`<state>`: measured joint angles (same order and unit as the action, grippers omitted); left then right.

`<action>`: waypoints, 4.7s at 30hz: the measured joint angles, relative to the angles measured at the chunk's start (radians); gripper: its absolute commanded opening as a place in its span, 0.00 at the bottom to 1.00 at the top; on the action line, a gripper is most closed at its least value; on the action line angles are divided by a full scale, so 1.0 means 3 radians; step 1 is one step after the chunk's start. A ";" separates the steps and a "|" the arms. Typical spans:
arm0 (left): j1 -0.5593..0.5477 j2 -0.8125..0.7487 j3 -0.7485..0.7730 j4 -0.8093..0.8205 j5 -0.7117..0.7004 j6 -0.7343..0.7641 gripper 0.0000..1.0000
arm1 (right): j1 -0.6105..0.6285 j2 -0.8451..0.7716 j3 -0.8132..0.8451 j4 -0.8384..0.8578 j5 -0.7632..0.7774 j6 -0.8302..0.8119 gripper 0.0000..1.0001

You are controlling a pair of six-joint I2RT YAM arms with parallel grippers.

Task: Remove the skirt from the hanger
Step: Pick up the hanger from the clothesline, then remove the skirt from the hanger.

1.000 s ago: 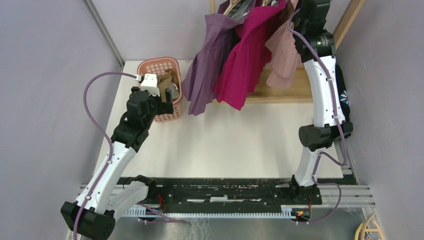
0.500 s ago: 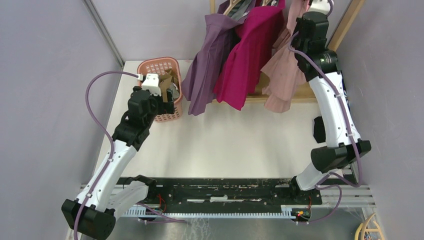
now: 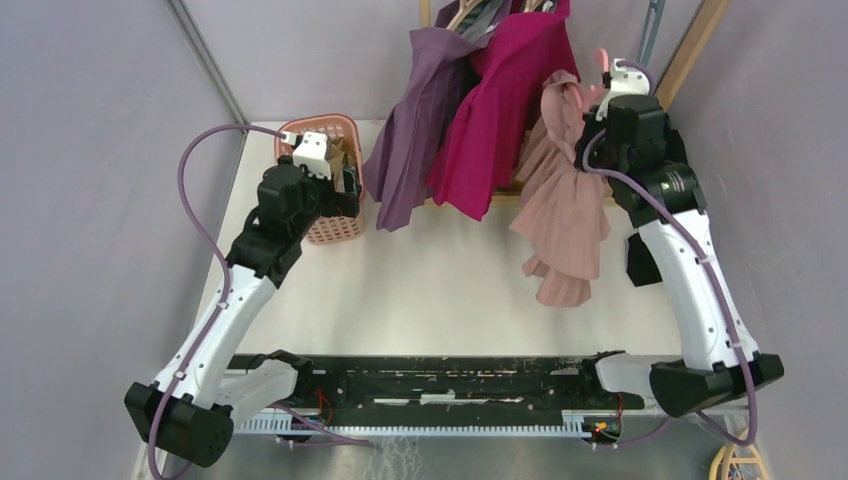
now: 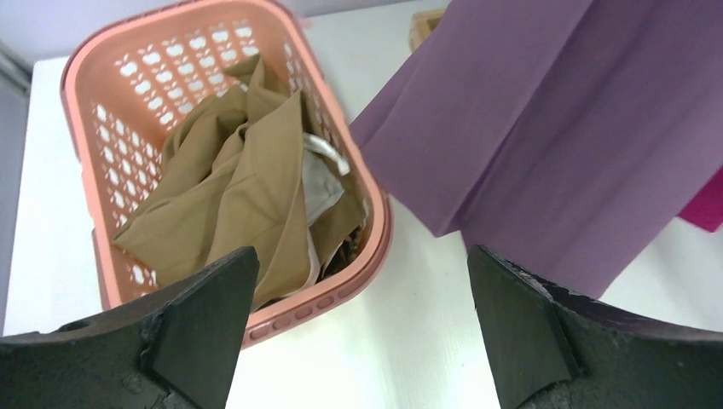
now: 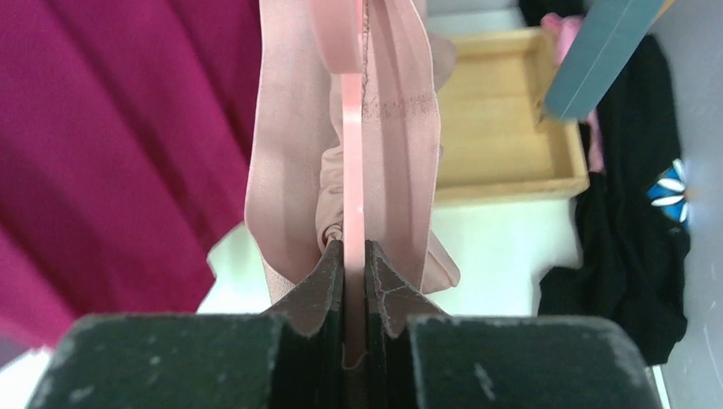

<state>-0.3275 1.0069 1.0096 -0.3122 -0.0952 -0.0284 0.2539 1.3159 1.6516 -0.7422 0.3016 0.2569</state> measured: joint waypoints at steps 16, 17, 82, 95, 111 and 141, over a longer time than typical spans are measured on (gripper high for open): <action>-0.0064 0.0318 0.0369 0.0013 0.0188 0.0000 0.93 | 0.0111 -0.0750 -0.0144 -0.1225 -0.1718 -0.0445 0.01; -0.0075 0.0346 0.0404 0.0010 0.0216 -0.0001 0.91 | 0.0120 -0.0729 -0.0111 -0.1298 -0.1829 -0.0487 0.01; -0.0974 0.0516 0.0626 -0.0036 0.1115 -0.0584 0.28 | 0.1249 -0.0018 0.0748 -0.1471 -0.2019 -0.0937 0.01; -0.0989 0.0609 0.0993 -0.0340 0.0926 -0.0448 0.03 | 0.1264 -0.0015 0.0731 -0.1418 -0.1986 -0.0940 0.01; -0.1012 0.0657 0.1462 -0.0684 0.0364 0.0008 0.03 | 0.1268 -0.0019 0.0692 -0.1330 -0.1974 -0.1027 0.01; 0.0019 0.1251 0.1246 -0.0298 0.1619 0.0064 0.03 | 0.1286 -0.0078 0.0624 -0.1459 -0.1719 -0.1264 0.01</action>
<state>-0.3218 1.3823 1.3834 -0.4015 0.3904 -0.0093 0.6395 1.2926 1.8389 -1.1797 -0.2142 -0.1223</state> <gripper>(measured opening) 0.054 0.117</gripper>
